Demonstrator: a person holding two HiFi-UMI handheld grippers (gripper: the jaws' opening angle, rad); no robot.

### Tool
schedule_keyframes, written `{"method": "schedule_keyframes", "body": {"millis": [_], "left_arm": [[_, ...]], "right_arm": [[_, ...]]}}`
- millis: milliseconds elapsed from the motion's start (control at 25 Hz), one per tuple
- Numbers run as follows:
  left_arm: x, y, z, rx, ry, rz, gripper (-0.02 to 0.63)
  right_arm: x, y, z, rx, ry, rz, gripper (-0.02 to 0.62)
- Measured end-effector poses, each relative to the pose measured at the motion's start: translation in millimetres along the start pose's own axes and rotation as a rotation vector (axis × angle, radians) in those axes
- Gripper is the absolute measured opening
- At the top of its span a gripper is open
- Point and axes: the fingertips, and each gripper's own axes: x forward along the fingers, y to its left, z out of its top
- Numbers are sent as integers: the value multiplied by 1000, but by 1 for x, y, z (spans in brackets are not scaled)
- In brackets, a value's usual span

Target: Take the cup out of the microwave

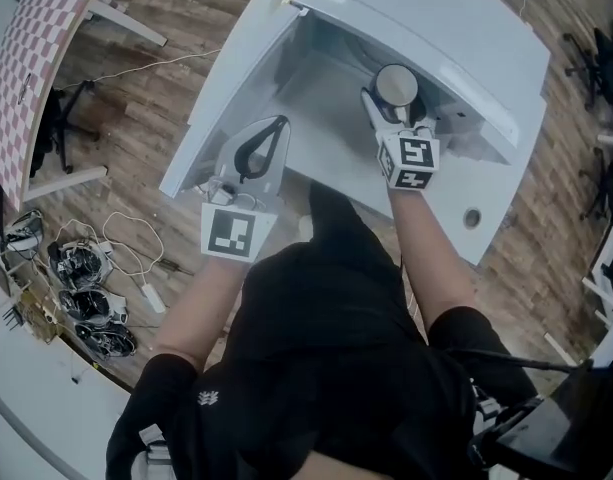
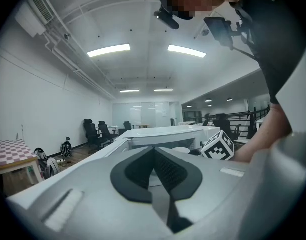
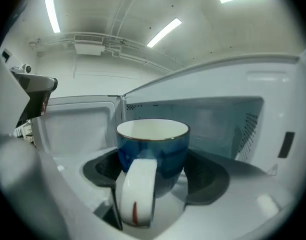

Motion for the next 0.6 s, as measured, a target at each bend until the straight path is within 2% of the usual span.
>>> {"method": "schedule_keyframes", "body": {"millis": [320,600], "left_arm": [[-36,-19,15,66,-12,-3,6],[-60,-29,31,91,-11,7,8]], "right_arm": [[-60,21,11,-3,3,39,385],[-107,29,32,-29,3,71,385]]}}
